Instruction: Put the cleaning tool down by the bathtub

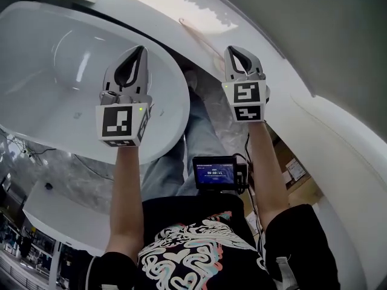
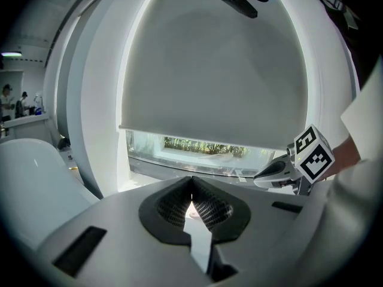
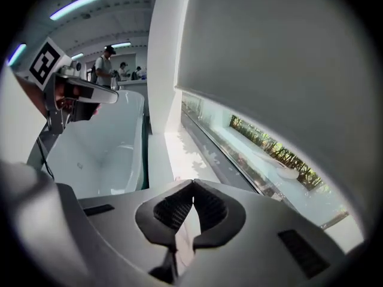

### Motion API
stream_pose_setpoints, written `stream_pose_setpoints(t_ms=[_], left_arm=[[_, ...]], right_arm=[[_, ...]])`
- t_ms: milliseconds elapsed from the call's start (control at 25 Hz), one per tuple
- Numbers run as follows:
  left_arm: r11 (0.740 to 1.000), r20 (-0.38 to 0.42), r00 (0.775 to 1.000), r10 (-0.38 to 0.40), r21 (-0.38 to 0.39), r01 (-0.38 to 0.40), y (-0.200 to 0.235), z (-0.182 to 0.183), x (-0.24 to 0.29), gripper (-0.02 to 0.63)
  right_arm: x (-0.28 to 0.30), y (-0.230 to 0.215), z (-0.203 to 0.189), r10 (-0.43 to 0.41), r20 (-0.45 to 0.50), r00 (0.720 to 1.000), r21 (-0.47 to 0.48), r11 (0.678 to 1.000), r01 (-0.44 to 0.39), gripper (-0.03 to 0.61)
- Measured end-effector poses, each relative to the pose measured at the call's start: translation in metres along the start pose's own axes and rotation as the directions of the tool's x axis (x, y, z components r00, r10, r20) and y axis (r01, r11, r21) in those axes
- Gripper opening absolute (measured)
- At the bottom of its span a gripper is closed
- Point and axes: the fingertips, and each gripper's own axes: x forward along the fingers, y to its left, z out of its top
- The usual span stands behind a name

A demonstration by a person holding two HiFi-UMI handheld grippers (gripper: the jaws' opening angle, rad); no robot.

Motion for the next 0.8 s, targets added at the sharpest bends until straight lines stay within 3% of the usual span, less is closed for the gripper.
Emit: stream_pose_setpoints(t_ms=[520,800], left_arm=[[0.998,0.090,0.996,-0.014,0.055,0.009,-0.012,0.079,-0.059,0.017],[0.997,0.142,0.990,-0.010,0.072,0.000,-0.010,0.122,-0.098,0.017]], right_arm=[[-0.092,0.004,0.061,-0.069,0.144,0.987,0.120,0.991,0.052,0.028],[-0.148,0.001,0.096,-0.139,0.226,0.964,0.157,0.982,0.105,0.028]])
